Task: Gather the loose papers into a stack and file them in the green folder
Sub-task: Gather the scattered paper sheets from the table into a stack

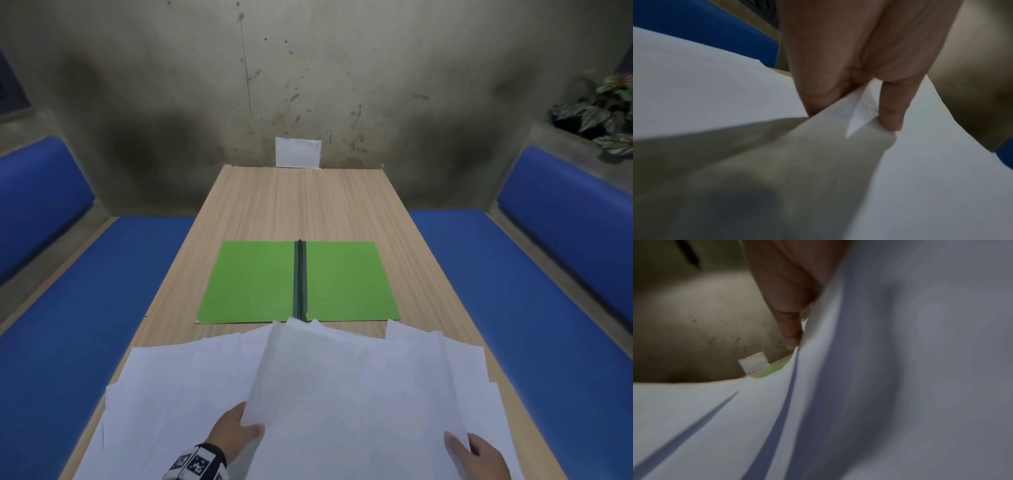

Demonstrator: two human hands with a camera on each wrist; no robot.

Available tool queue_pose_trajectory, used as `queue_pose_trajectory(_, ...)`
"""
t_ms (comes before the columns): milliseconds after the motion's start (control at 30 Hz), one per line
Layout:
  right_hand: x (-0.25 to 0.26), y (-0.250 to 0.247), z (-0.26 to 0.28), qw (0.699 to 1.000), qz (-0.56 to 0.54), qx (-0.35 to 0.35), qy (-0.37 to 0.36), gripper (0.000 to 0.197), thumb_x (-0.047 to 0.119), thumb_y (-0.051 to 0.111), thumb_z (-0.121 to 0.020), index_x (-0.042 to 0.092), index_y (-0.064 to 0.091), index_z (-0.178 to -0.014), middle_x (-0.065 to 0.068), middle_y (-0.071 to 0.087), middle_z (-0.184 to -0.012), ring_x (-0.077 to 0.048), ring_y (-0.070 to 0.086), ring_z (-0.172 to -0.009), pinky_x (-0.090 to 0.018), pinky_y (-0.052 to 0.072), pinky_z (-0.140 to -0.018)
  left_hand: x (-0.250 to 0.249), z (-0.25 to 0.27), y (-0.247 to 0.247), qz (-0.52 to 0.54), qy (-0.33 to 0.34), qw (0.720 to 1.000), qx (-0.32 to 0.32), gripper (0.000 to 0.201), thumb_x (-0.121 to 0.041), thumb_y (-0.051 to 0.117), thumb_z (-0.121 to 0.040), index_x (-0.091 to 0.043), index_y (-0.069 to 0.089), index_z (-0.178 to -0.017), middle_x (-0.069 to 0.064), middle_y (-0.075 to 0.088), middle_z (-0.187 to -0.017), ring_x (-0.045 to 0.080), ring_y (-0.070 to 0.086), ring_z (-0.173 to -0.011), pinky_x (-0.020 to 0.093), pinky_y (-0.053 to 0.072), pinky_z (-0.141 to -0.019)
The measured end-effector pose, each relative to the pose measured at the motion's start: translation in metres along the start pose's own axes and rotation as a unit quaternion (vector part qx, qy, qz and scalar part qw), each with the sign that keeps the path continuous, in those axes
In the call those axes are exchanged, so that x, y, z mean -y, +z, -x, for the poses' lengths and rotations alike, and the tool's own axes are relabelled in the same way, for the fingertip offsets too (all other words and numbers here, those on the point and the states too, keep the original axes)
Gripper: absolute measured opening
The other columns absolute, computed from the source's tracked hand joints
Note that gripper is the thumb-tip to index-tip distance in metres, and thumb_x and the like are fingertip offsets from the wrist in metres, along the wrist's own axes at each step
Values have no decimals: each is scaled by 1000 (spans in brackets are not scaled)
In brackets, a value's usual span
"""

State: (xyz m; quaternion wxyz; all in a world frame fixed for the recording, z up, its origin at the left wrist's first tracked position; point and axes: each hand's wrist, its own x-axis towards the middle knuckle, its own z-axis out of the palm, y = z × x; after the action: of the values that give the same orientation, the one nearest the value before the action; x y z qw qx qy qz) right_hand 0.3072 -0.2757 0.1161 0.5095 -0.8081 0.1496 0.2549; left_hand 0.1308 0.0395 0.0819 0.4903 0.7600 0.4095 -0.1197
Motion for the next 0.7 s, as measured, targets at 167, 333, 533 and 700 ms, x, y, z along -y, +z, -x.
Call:
queue_pose_trajectory(167,-90,10,-100,993,113,26,-28,66,41,93,-47,38,64,-106,-37,49,-126,-30,64,-97,-32,46,-94,0,9,6,-8,33,999,-6,50,-15,51,-90,-14,36,-138,9,50,-137,23,47,-123,25,36,-94)
queue_pose_trajectory(333,-90,54,-121,991,-1,35,-126,136,69,82,-30,5,41,-143,-56,18,-136,-44,47,-127,-51,12,-116,2,24,-20,89,21,989,-115,42,-6,56,-87,-5,50,-129,17,57,-128,20,49,-100,30,38,-89)
queue_pose_trajectory(533,28,-46,-6,975,-154,-82,-134,37,-13,51,-89,-22,48,-125,-19,52,-125,-34,45,-128,-39,28,-112,4,52,-76,201,-14,949,-243,39,-13,51,-91,-1,50,-128,22,56,-123,26,47,-95,39,38,-89)
queue_pose_trajectory(700,40,-61,6,974,-178,-28,-140,70,24,81,-69,-4,53,-126,-21,58,-127,-32,53,-116,-50,34,-110,10,60,-93,241,-16,929,-279,39,-17,52,-90,-4,50,-127,16,57,-110,31,52,-94,39,41,-84)
